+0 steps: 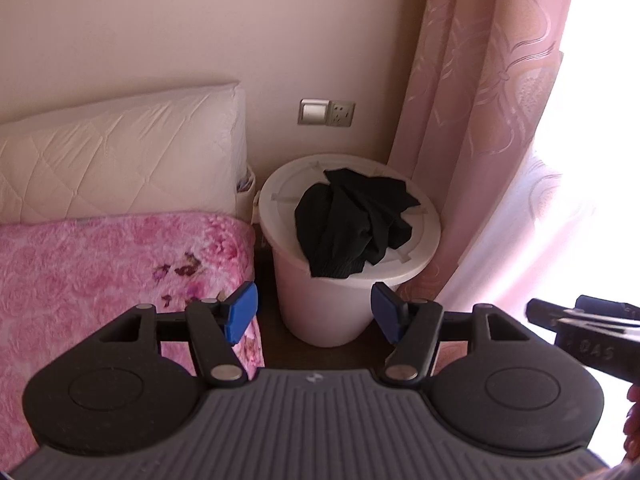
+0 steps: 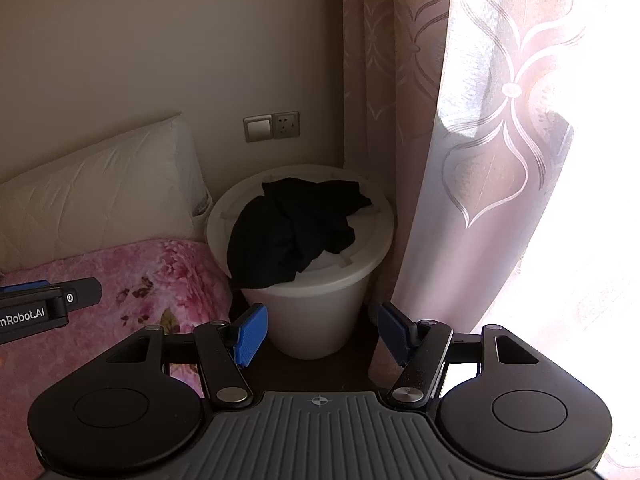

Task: Fold clothes
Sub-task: 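Move both grippers toward the black clothes in the white bin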

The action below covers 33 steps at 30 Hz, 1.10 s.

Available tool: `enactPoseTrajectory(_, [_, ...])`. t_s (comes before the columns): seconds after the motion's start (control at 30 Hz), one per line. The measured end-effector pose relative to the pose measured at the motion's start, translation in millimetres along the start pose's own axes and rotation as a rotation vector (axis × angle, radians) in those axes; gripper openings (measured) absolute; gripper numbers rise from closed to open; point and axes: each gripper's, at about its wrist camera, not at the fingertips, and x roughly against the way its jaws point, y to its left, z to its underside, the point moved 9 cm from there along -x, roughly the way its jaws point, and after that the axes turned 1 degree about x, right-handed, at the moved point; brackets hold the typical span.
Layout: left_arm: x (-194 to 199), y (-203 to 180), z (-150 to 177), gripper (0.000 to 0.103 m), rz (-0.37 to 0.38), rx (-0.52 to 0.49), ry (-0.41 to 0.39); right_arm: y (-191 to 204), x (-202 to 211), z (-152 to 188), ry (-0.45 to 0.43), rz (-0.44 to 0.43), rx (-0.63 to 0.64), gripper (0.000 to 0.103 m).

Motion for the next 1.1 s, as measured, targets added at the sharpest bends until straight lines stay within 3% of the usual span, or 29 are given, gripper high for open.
enactPoseTrajectory(0.23, [-12.2, 21.2, 7.2, 0.059, 0.002, 0.033, 0.039, 4.4, -6.1, -8.8, 0.011, 0.001, 0.027, 0.065])
enactPoseTrajectory(1.1, [-39.2, 45.6, -31.6, 0.058, -0.032, 0.09, 0.004, 31.0, -61.2, -59.4, -0.013, -0.053, 0.115, 0.065])
